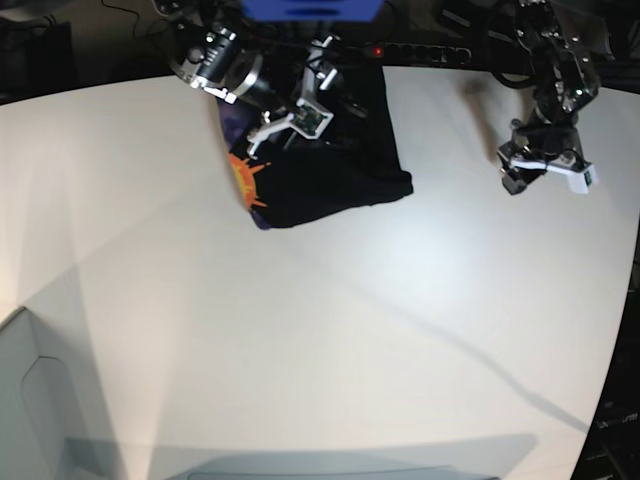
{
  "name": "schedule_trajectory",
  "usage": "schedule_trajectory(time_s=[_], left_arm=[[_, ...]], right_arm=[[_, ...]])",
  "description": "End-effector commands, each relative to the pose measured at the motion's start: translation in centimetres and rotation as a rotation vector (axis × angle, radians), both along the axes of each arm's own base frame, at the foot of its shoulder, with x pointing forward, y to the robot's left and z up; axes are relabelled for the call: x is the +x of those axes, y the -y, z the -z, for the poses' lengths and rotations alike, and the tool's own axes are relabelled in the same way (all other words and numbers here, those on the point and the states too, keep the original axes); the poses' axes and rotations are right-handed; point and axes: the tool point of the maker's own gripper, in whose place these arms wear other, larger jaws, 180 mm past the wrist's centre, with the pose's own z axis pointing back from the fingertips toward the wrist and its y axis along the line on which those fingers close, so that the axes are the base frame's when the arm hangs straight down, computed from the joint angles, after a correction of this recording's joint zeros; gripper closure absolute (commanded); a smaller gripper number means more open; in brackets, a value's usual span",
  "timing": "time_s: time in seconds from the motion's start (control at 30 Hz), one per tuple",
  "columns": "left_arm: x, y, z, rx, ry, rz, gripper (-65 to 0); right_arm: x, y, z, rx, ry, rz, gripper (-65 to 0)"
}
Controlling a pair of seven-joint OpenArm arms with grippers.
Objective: Fold the T-shirt properly
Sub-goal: 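Hold the folded end down on the bundle with the right gripper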
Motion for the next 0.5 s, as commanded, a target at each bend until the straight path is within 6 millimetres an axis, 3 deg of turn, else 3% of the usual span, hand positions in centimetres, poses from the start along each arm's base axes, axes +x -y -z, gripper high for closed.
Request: schedule_trajectory(time_s=[0.0,0.47], left_arm=[[0.5,-0.4,-1.1,0.02,0.033,0.004,-33.2],[0.5,-0.3,-1.1,0.019,0.032,0.006,-33.2]], right_arm=[[0.1,-0.8,-1.7,0.061,0.033,-0.016,-33.5],[0.1,0.3,0.5,-0.004,0.011,-0.038,-33.5]])
